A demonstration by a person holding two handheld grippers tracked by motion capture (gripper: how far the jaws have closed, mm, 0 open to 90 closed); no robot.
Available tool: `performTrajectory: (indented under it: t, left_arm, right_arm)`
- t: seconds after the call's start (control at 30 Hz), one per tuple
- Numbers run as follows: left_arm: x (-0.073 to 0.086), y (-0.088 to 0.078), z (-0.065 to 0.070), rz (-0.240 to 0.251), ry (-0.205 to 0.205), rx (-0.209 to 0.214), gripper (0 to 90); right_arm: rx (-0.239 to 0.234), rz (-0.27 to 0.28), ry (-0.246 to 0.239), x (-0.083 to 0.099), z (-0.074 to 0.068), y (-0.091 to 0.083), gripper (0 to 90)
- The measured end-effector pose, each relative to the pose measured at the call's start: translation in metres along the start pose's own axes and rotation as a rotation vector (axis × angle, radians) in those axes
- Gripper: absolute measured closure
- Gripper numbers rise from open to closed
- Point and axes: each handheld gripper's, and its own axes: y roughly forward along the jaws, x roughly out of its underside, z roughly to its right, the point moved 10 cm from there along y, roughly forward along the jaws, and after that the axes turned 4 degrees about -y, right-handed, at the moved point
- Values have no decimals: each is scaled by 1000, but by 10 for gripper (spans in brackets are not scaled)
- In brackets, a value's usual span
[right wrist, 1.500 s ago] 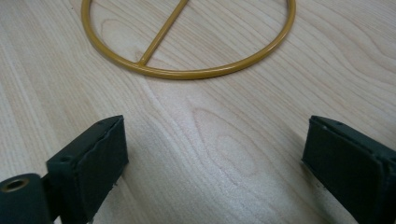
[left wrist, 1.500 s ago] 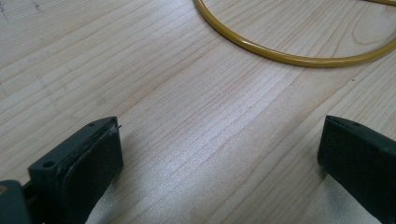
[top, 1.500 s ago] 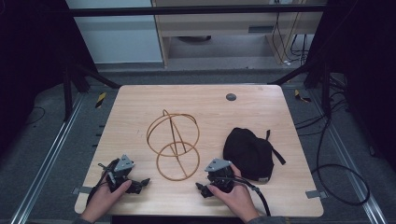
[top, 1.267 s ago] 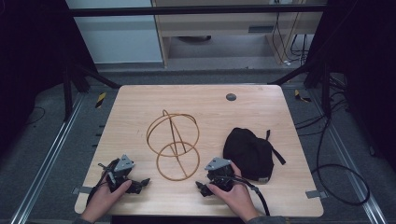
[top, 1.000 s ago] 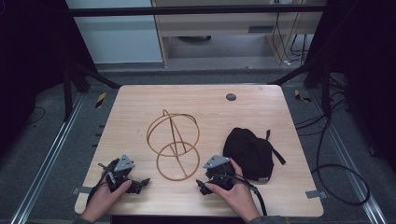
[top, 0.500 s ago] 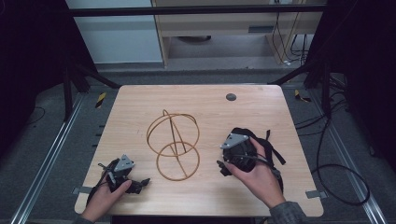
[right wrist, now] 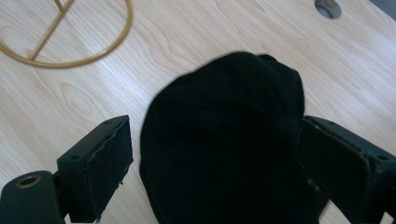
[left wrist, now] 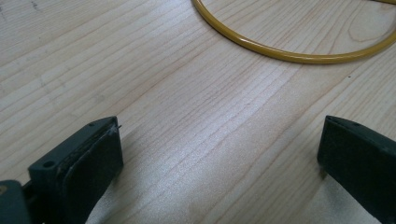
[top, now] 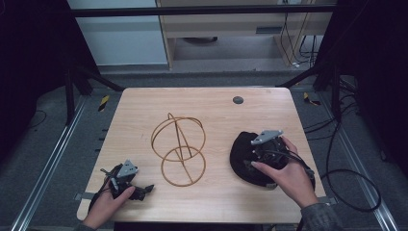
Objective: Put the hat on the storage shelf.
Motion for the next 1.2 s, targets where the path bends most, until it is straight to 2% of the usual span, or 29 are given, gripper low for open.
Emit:
performTrajectory:
  t: [0.2,0.47,0.53,0.63,0.8,0.87,1.03,1.2]
  left_arm:
    - [0,0,0,0,0,0,0]
    - [0,0,0,1,1,0,0]
    - [0,0,0,2,-1,0,0]
    - [0,0,0,1,-2,1,0]
    - [0,0,0,0,-1,2,0]
    - [0,0,0,0,-2,1,0]
    - [0,0,0,0,-2,1,0]
    - [0,0,0,0,-1,1,0]
  right_arm:
    - [-12,-45,2,12,16,-9,148]
    - [-35,-124,-46,12,34,-8,230]
    - [-48,-126,-43,11,35,-7,239]
    - [-82,-162,-47,8,35,1,250]
    - [-96,-193,-29,4,39,12,267]
    - [-107,-206,-13,3,39,17,292]
    - [-128,-241,-13,5,40,29,360]
    - [-137,-269,-17,7,39,36,469]
